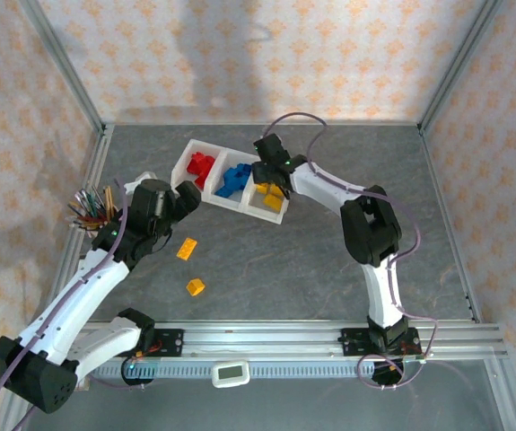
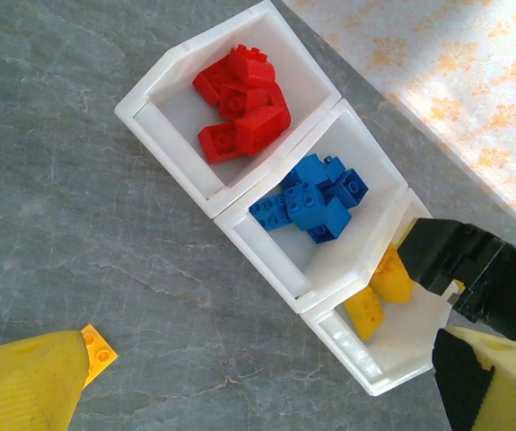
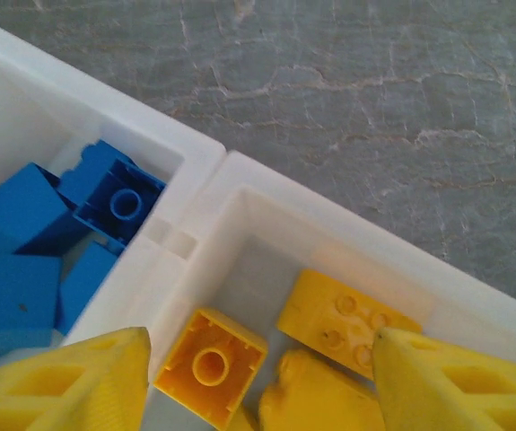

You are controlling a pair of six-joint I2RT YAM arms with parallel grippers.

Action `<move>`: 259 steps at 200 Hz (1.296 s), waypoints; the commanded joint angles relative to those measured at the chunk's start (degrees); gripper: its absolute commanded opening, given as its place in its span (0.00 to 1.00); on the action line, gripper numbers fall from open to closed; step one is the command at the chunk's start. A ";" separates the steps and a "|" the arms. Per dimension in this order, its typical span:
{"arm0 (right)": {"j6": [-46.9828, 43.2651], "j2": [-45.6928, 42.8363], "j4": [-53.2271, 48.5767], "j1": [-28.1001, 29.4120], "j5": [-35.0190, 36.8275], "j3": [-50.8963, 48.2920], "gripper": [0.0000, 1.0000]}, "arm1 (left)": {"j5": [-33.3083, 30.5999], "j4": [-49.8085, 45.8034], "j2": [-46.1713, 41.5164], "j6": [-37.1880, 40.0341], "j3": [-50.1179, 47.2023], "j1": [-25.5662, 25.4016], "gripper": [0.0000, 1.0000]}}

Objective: Sort the legos into containers by color
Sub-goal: Place the lego in the container, then pick up the lego from the middle-left of the table.

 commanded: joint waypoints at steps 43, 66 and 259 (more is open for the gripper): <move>1.74 -12.33 1.57 7.69 -5.02 -9.21 0.71 | -3.37 -7.57 -6.79 -0.50 1.02 0.80 0.99; 1.88 -13.11 3.05 13.53 -7.47 -12.00 0.72 | -5.24 -12.77 -11.08 -2.35 0.48 0.84 1.00; -10.11 16.12 0.05 29.66 -7.15 10.29 0.93 | -11.10 -25.88 -20.26 -9.08 1.17 0.89 1.00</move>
